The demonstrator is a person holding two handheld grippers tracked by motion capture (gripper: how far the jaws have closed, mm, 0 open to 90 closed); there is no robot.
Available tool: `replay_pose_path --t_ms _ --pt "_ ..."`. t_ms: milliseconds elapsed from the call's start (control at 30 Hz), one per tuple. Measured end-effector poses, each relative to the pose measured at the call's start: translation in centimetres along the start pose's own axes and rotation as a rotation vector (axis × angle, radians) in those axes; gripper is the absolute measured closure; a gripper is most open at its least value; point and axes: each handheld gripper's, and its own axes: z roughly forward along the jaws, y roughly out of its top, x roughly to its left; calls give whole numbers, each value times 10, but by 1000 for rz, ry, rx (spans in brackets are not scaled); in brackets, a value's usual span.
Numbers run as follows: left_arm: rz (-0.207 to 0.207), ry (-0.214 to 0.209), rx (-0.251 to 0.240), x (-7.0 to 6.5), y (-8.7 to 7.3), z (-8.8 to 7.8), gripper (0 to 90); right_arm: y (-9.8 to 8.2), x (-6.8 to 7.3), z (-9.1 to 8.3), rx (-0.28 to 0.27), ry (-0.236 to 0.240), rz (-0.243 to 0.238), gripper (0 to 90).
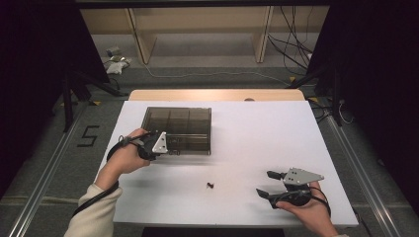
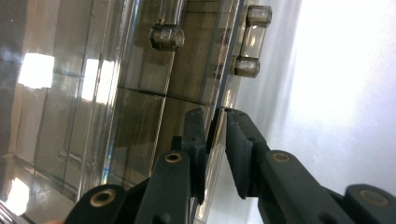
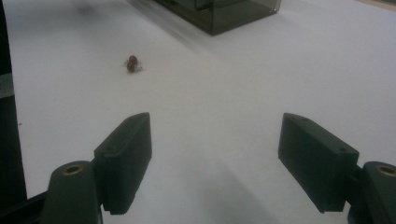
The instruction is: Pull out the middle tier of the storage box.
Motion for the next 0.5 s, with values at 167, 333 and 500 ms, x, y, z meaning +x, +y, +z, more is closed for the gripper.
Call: replay_pose_path --t_ms 167,333,500 --pt "-9 -17 3 3 2 0 788 0 0 0 0 0 4 272" --pt "0 -32 13 4 3 0 798 0 0 0 0 1 4 272" --pt "45 -33 12 5 3 -1 809 0 0 0 0 0 6 272"
